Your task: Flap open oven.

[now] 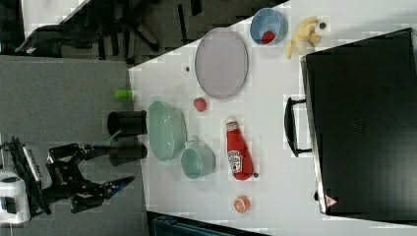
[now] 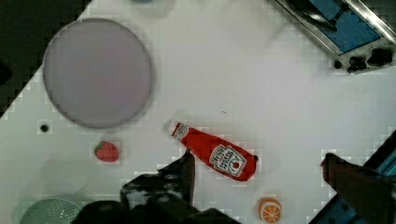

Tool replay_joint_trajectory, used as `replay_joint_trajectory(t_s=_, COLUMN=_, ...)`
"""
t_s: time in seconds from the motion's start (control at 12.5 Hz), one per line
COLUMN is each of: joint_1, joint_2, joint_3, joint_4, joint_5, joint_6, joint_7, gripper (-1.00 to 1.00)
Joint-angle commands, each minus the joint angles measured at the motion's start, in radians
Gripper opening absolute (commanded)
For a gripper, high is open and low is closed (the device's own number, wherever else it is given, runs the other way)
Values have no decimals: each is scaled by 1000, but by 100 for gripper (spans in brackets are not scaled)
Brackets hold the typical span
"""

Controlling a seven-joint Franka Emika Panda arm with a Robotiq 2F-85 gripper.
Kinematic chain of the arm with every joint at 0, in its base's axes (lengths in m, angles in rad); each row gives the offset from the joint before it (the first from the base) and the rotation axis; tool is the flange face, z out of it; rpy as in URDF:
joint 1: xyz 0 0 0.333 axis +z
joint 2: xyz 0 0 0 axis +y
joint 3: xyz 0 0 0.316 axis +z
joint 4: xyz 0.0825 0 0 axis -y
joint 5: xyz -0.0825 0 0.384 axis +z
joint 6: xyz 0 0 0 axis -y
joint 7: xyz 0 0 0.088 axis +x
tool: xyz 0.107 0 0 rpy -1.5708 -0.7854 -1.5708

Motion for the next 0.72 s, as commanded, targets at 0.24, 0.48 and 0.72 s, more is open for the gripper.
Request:
replay_joint_trajectory(t_s=0.24, joint_1=-6, joint_2=46, joint_3=-16, joint_4=-21, joint_5=-3, joint_6=-9, joint_7=-51, gripper=-31)
replay_joint_trajectory(t_s=0.48, joint_1=-8, joint_2=46, joint_3=-62, joint_4=-27, joint_5=-4, joint_6=-6, joint_7=-87, gripper=-65)
replay_joint_trajectory(t_s=0.72, joint_1=-13, joint_2=50, joint_3=-135, joint_4=-38, joint_5=-4, joint_6=-3, joint_7=-305, gripper=-65)
